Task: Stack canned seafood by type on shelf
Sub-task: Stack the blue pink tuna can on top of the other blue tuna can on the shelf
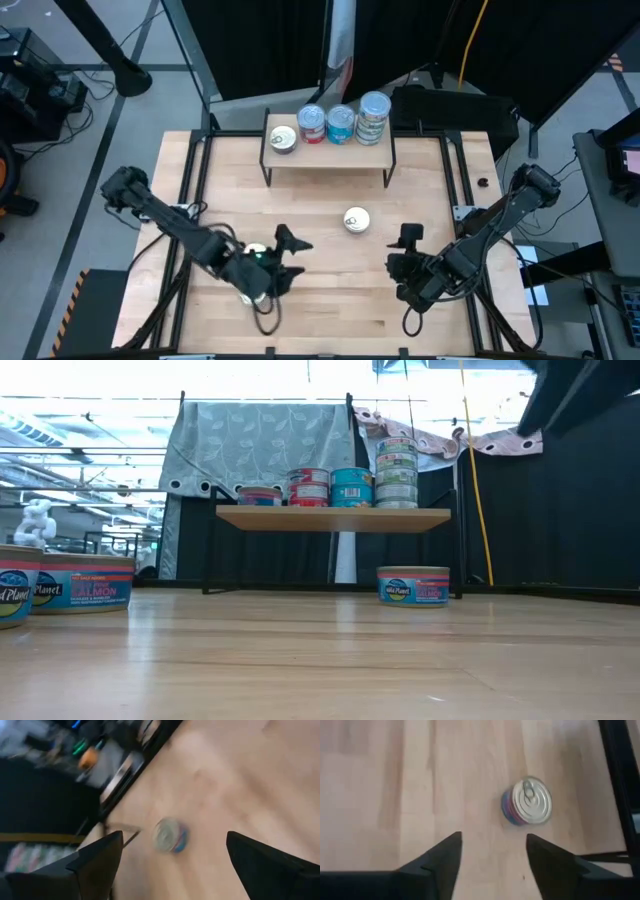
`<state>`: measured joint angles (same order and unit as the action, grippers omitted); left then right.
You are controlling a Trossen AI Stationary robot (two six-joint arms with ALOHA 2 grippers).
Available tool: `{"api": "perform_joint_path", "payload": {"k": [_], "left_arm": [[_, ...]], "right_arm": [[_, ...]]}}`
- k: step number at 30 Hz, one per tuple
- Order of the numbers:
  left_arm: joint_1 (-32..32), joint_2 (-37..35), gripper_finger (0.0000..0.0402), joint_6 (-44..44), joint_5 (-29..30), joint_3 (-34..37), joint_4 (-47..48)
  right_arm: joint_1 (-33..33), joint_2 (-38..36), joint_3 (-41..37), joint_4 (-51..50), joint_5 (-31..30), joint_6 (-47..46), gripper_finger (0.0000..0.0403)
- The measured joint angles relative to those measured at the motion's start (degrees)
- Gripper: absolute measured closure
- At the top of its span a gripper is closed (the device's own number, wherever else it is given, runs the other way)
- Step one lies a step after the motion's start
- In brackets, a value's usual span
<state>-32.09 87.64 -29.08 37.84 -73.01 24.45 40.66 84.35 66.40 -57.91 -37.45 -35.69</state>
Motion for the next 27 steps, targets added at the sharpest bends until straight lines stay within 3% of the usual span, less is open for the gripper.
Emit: {"api": "perform_joint_path", "payload": {"k": [2,5,10,16,19,22,25,27], "left_arm": [[-0.2,2.6,0.0048,2.2,5.6,0.0,0.1],[0.9,6.2,0.005,11.4,9.2,0.0,-1.4],[4.7,8.7,0.008,23.6,5.8,0.0,-5.6],[8.3,9.5,0.0163,24.3,-1.4,0.0,-13.4],[10.7,9.5,0.023,26.9,-6.0,1.9,-17.6],[12.6,9.6,0.0305,29.2,-12.5,5.9,-28.2],[14.1,9.6,0.0375,30.3,-13.7,10.0,-37.4],[15.1,9.6,0.0393,30.9,-13.6,11.6,-39.6]], "right_arm": [[-1.3,0.0,-1.4,0.7,0.4,0.8,0.0214],[-5.0,0.0,-4.0,3.5,0.1,3.3,0.0279],[-11.2,0.0,-8.6,7.9,0.3,7.9,0.0389],[-18.7,-1.8,-15.0,19.0,1.7,14.6,0.04],[-21.3,-4.2,-21.5,29.9,4.3,17.7,0.0401],[-22.4,-7.7,-29.1,41.7,4.9,18.8,0.0402],[-23.0,-11.3,-34.7,49.9,5.0,18.0,0.0402],[-23.3,-13.3,-37.0,53.8,5.8,17.5,0.0402]]}}
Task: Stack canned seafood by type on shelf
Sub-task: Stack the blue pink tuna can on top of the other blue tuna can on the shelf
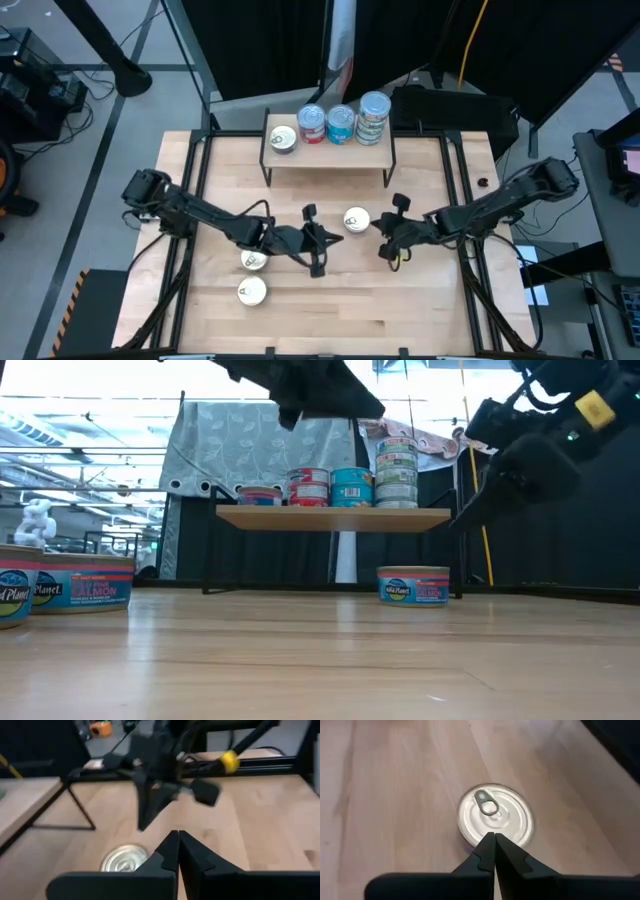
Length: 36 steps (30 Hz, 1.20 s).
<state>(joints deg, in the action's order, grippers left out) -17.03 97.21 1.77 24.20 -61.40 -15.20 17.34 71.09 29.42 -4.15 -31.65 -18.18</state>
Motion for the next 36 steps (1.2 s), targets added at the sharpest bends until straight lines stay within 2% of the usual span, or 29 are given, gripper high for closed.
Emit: {"api": "perform_joint_path", "payload": {"k": [4,10,22,36], "left_arm": [[1.4,0.1,0.038,4.3,-1.3,0.2,0.6],[1.7,3.5,0.0377,8.3,-3.1,0.1,0.0],[3.9,5.8,0.0377,15.8,-3.0,0.2,2.7],[4.2,6.5,0.0377,15.9,-3.0,0.2,4.4]], "right_arm": [[-1.4,-0.7,-3.2,3.5,1.1,-0.6,0.0403],[-4.5,1.2,-7.7,15.5,5.3,0.8,0.0403],[-6.5,6.0,-8.3,19.4,6.7,0.9,0.0402],[-7.3,6.8,-8.2,19.7,7.9,1.1,0.0402]]}}
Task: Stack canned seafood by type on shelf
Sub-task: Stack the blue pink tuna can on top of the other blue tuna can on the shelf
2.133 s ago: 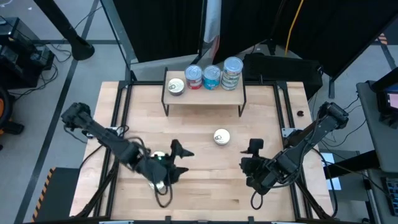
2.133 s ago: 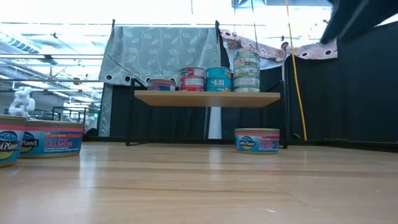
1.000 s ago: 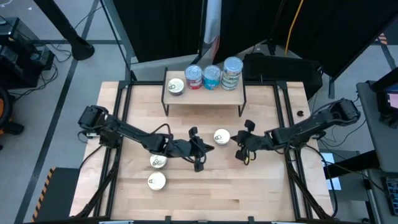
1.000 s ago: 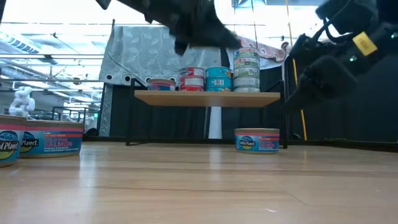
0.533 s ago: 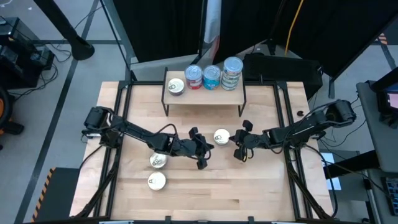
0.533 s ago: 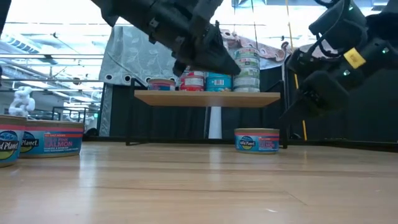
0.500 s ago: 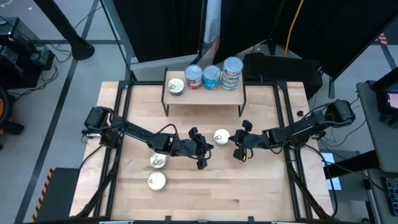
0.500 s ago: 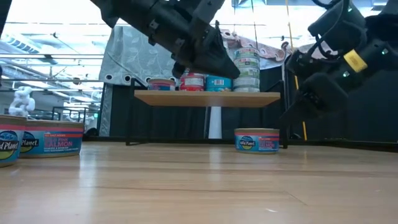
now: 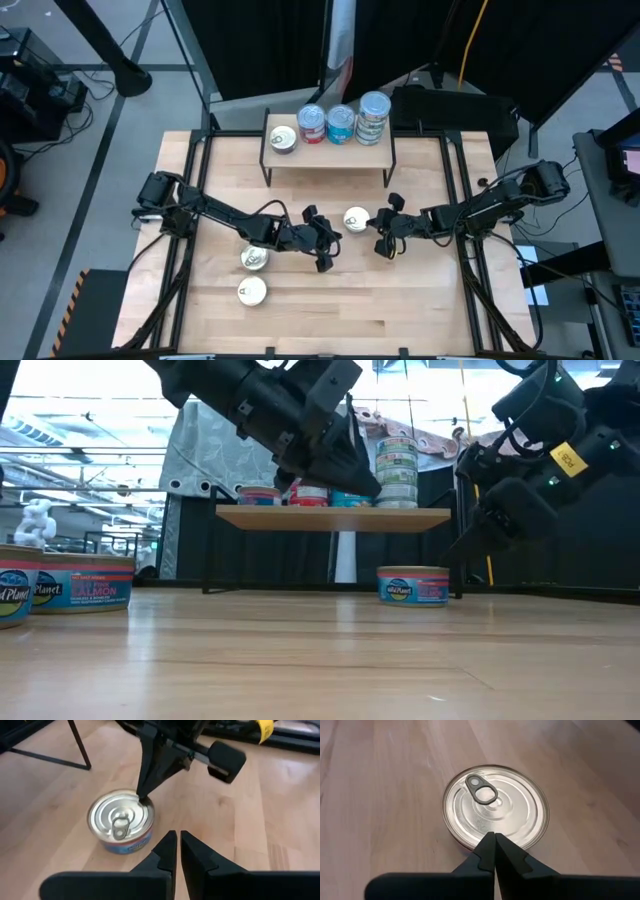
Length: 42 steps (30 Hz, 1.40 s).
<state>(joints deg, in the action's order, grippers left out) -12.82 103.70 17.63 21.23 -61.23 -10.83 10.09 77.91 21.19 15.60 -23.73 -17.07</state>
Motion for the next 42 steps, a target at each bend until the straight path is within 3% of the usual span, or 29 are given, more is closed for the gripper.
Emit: {"api": "perform_joint_path", "payload": {"k": [14,22,30,33,37,42], "left_arm": [[1.6,0.0,0.0377,-3.0,1.8,0.0,0.9],[1.6,0.0,0.0377,-4.0,1.8,0.0,0.8],[1.7,0.0,0.0369,-5.0,2.6,0.0,-3.1],[1.7,0.0,0.0337,-3.6,2.7,0.0,-3.5],[1.2,0.0,0.0255,-1.3,3.0,0.0,-4.3],[-1.1,1.9,0.0141,6.7,10.7,0.0,-8.1]], "right_arm": [[0.8,-0.1,0.1,-3.1,0.8,-2.4,0.0402],[2.2,-0.4,-0.1,-10.3,2.1,-6.0,0.0402],[3.7,-1.2,-0.1,-11.4,1.7,-7.2,0.0403],[4.1,-2.1,-0.1,-12.0,1.9,-7.3,0.0403],[4.3,-3.7,-0.1,-13.3,4.9,-7.4,0.0403],[4.3,-6.6,-0.1,-17.4,7.2,-7.9,0.0403]]}}
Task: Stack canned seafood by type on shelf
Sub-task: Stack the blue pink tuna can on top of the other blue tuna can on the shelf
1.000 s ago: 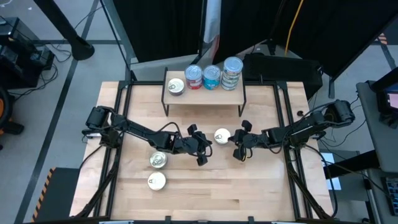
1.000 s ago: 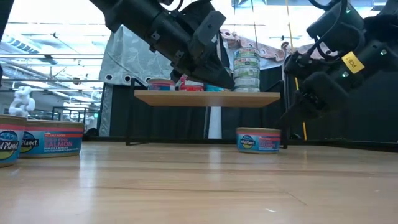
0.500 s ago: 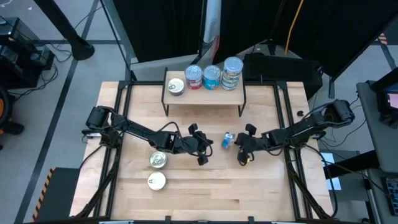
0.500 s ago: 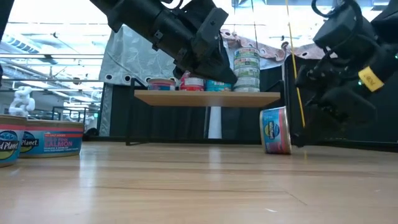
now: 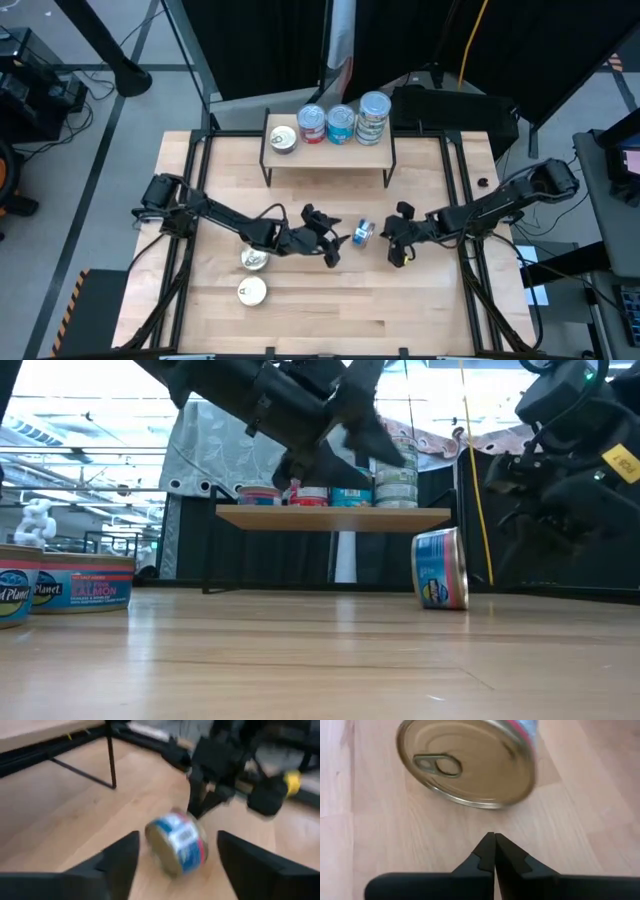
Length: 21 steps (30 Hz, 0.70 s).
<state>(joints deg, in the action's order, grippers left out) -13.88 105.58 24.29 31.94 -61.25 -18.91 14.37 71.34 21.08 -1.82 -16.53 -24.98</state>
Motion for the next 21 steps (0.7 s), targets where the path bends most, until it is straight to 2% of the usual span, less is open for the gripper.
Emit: {"api": "perform_joint_path", "payload": {"k": [4,9,15,21], "left_arm": [[-2.6,4.3,0.0087,2.0,5.2,-1.0,-6.2],[-5.9,11.3,0.005,-3.9,13.1,-6.5,-8.3],[-7.1,20.5,0.0021,-3.8,23.7,-15.5,-9.3],[-7.2,26.7,0.0015,-3.8,33.7,-21.6,-8.2]], "right_arm": [[0.0,-3.0,0.0,-2.6,0.0,-1.8,0.0403],[0.0,-6.5,0.0,-4.9,0.0,-1.9,0.0403],[0.0,-8.6,0.1,-7.3,0.0,-2.7,0.0403],[0.0,-8.8,0.1,-7.9,0.0,-2.9,0.0403]]}}
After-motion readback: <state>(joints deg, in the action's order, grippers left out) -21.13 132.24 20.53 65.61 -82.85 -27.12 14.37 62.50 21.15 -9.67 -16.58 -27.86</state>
